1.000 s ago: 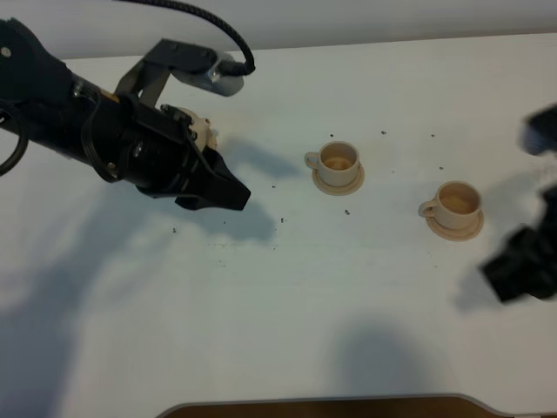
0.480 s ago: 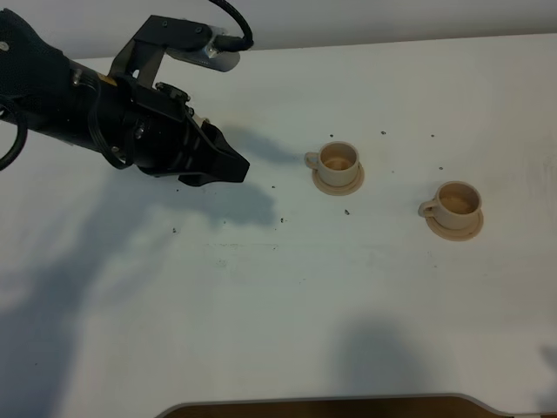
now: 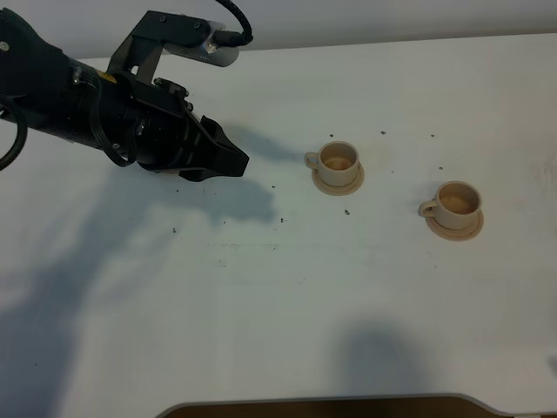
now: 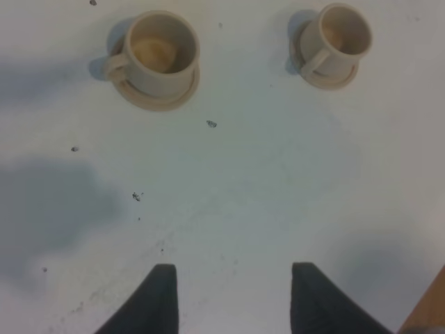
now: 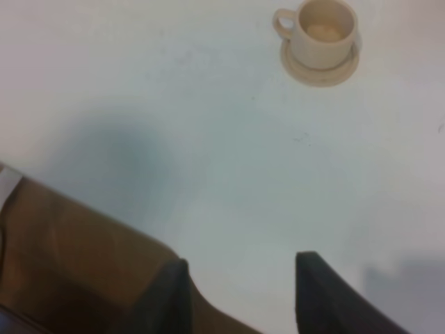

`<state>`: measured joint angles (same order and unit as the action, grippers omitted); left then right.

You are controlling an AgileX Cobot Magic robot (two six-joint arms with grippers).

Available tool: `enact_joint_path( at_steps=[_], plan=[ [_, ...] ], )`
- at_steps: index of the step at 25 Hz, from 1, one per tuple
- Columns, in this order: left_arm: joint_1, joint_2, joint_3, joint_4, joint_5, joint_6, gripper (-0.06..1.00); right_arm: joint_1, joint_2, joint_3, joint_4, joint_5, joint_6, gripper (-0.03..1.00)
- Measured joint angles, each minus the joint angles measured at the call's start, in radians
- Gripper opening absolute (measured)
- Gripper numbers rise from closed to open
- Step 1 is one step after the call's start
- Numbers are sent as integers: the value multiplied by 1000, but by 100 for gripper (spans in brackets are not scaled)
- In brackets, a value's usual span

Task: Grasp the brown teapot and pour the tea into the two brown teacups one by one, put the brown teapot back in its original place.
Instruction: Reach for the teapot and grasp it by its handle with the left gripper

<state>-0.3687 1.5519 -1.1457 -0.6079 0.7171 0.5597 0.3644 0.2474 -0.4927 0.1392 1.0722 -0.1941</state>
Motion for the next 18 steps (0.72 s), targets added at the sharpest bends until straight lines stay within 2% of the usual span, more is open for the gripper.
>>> enact_joint_path(
  at_steps=[3, 12, 18],
  plan=[
    [0, 1, 0, 2, -26, -2, 38, -35, -8, 0, 8, 0, 0, 38],
    [0, 103, 0, 2, -108, -8, 38, -285, -101, 0, 30, -3, 1, 38],
    [0, 193, -41, 9, -137, -7, 38, -341, -223, 0, 31, -4, 2, 38]
  ],
)
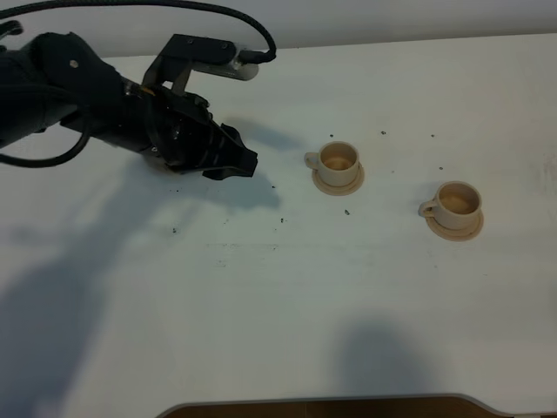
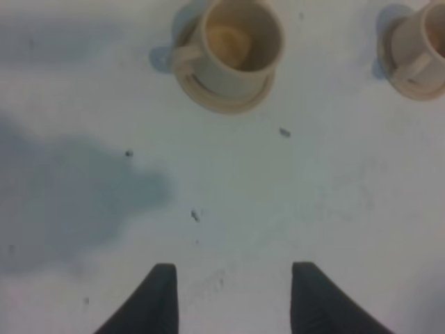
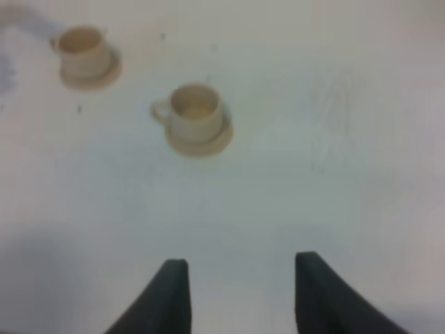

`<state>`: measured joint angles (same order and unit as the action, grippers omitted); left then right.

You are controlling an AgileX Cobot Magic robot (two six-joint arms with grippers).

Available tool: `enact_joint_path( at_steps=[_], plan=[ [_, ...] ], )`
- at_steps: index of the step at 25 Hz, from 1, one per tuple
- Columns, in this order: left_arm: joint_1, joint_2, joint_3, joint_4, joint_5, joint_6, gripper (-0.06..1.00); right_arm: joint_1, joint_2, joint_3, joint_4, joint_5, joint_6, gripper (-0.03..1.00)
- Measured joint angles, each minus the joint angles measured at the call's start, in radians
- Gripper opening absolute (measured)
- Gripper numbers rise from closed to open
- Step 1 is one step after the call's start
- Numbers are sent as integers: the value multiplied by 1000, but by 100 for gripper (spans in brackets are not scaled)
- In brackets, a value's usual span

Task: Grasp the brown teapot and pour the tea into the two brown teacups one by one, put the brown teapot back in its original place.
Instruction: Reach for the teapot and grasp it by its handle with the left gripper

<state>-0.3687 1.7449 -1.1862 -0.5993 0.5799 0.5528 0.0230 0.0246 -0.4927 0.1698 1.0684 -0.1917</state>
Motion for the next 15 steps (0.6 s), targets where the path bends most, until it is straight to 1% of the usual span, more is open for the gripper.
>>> enact_joint_path(
  at_steps=[4, 7, 9, 11, 14, 15],
  plan=[
    [0, 44, -66, 9, 6, 9, 38, -2, -28, 0, 1, 0, 1, 38],
    [0, 64, -110, 41, 35, 22, 38, -2, -30, 0, 1, 0, 4, 38],
    [0, 69, -140, 78, 64, 23, 38, -2, -30, 0, 1, 0, 4, 38],
    [0, 71, -187, 126, 110, 23, 38, -2, -30, 0, 1, 0, 4, 38],
    [0, 73, -269, 206, 244, 23, 38, -2, -30, 0, 1, 0, 4, 38],
    [0, 73, -299, 234, 303, 19, 38, -2, -30, 0, 1, 0, 4, 38]
  ],
)
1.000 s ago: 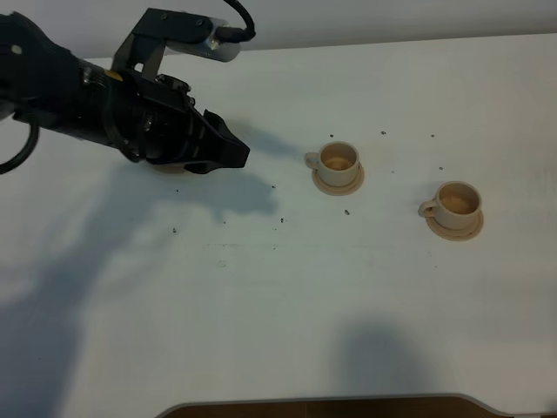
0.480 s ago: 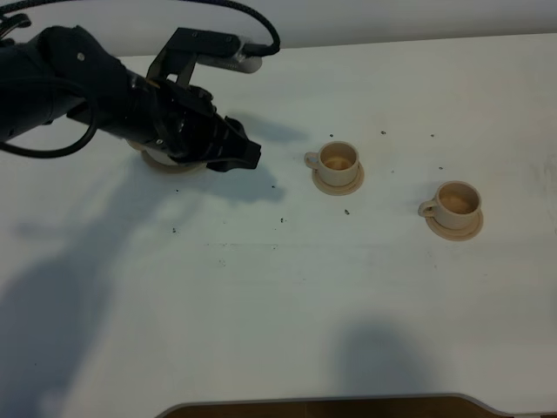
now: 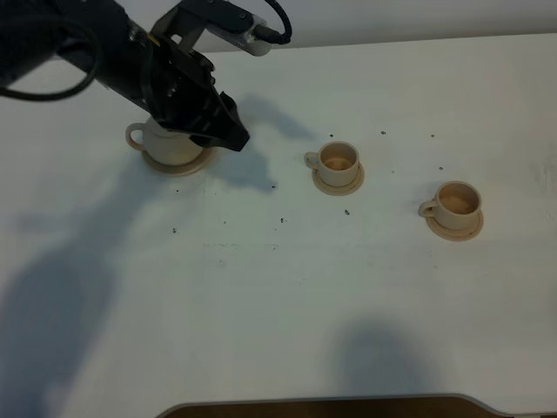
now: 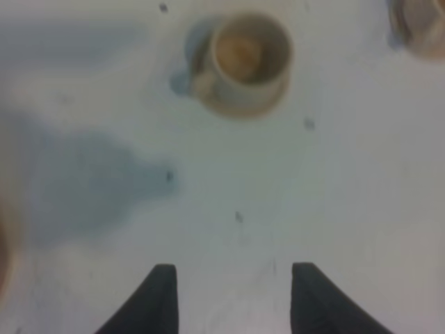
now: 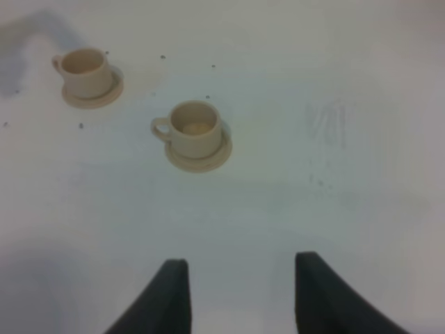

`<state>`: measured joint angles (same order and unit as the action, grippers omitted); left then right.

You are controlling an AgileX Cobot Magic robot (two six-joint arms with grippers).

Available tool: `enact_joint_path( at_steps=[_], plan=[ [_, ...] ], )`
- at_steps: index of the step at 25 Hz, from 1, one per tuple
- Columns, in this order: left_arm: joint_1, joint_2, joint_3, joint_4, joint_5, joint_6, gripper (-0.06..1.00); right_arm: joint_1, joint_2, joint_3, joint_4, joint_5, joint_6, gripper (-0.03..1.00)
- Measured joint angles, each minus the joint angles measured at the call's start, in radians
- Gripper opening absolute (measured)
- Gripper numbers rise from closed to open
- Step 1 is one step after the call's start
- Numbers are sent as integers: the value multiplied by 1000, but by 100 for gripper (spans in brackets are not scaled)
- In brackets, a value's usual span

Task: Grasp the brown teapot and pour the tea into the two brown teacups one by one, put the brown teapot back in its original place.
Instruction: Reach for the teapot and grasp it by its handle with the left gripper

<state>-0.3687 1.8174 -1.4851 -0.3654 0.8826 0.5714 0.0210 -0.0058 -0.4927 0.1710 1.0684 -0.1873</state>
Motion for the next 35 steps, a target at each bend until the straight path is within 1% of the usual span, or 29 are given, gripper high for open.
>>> enact_joint_path(
  at_steps=[2, 5, 8, 11, 14, 16, 18, 21, 24, 28, 31, 35],
  plan=[
    [0, 0, -49, 55, 114, -24, 38, 0, 0, 0, 0, 0, 0, 38],
    [0, 0, -88, 160, 212, -57, 38, 0, 0, 0, 0, 0, 0, 38],
    [0, 0, -89, 285, 239, -77, 38, 0, 0, 0, 0, 0, 0, 38],
    [0, 1, -89, 354, 240, -82, 38, 0, 0, 0, 0, 0, 0, 38],
    [1, 1, -89, 386, 216, -61, 38, 0, 0, 0, 0, 0, 1, 38],
    [11, 4, -89, 389, 168, -42, 38, 0, 0, 0, 0, 0, 1, 38],
    [39, 13, -90, 389, 123, -36, 38, 0, 0, 0, 0, 0, 3, 38],
    [101, 49, -90, 403, 96, -13, 38, 0, -1, 0, 0, 0, 3, 38],
    [157, 95, -90, 410, 74, 26, 38, 0, -1, 0, 1, 0, 3, 38],
    [213, 151, -90, 413, 41, 101, 38, 0, -1, 0, 1, 0, 3, 38],
    [239, 187, -90, 416, -15, 150, 38, 0, -1, 0, 2, 0, 3, 38],
    [245, 225, -90, 416, -97, 226, 38, 0, -1, 0, 2, 0, 3, 38]
  ],
)
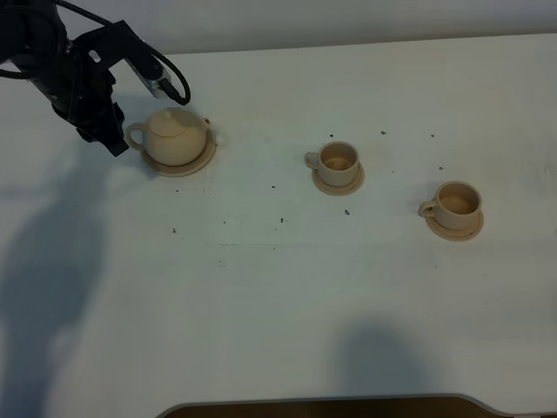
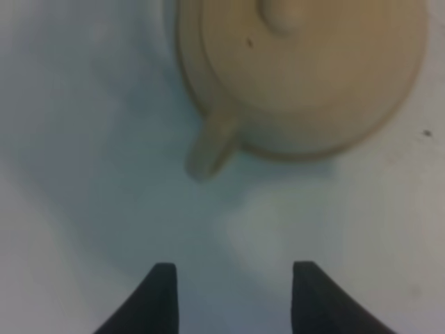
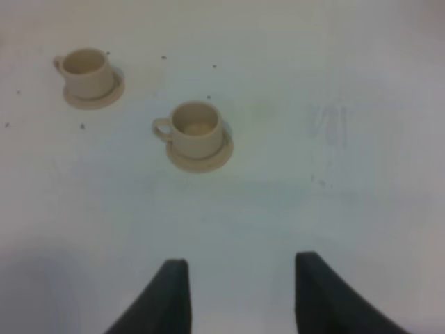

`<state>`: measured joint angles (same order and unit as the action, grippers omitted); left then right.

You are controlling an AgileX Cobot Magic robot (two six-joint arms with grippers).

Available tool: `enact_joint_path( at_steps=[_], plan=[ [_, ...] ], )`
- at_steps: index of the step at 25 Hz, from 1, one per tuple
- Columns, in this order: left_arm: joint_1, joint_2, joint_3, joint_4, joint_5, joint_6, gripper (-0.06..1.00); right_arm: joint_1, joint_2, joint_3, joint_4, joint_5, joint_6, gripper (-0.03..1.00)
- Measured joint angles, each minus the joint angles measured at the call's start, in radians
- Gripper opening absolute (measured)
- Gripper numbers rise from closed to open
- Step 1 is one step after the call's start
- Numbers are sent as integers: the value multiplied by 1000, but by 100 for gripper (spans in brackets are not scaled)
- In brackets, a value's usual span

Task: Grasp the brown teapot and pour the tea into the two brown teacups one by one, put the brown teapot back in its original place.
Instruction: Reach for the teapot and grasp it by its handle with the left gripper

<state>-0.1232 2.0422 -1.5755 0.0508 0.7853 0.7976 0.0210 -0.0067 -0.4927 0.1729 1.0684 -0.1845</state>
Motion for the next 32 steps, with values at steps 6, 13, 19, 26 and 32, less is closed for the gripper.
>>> enact_joint_path(
  at_steps=[6, 13, 19, 26, 32],
  plan=[
    [0, 50, 0, -1, -98, 77, 38, 0, 0, 0, 0, 0, 0, 38],
    [0, 79, 0, -1, -176, 101, 38, 0, 0, 0, 0, 0, 0, 38],
    [0, 117, 0, -4, -155, 104, 38, 0, 0, 0, 0, 0, 0, 38],
    [2, 120, -1, -38, -127, 123, 38, 0, 0, 0, 0, 0, 0, 38],
    [2, 120, -1, -58, -49, 126, 38, 0, 0, 0, 0, 0, 0, 37]
  ],
)
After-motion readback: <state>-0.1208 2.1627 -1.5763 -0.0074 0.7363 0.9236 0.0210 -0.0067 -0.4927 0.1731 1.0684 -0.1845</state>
